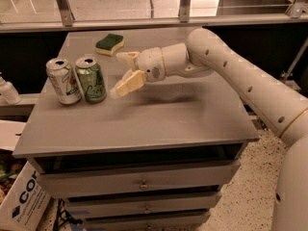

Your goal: Move green can near 7up can

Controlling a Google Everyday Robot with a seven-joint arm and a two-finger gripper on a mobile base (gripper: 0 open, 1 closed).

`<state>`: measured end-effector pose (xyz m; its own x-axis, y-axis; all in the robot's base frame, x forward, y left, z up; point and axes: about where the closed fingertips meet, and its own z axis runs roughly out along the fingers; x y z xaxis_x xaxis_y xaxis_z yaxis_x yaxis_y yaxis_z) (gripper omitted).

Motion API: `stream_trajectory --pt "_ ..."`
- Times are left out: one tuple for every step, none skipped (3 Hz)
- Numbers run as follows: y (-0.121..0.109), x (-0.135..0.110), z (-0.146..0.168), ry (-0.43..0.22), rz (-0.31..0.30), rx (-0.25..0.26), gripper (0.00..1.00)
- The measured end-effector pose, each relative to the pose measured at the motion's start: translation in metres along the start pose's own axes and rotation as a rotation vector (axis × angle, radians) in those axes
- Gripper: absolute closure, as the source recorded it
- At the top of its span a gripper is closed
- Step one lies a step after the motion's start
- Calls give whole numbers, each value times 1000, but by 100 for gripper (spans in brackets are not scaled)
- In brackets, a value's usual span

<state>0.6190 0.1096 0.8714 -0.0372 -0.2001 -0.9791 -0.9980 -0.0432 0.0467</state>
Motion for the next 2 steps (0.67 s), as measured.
stream_trajectory --pt "-10 -4 -42 5 -22 42 0" --pt "-10 -4 -42 5 -22 42 0"
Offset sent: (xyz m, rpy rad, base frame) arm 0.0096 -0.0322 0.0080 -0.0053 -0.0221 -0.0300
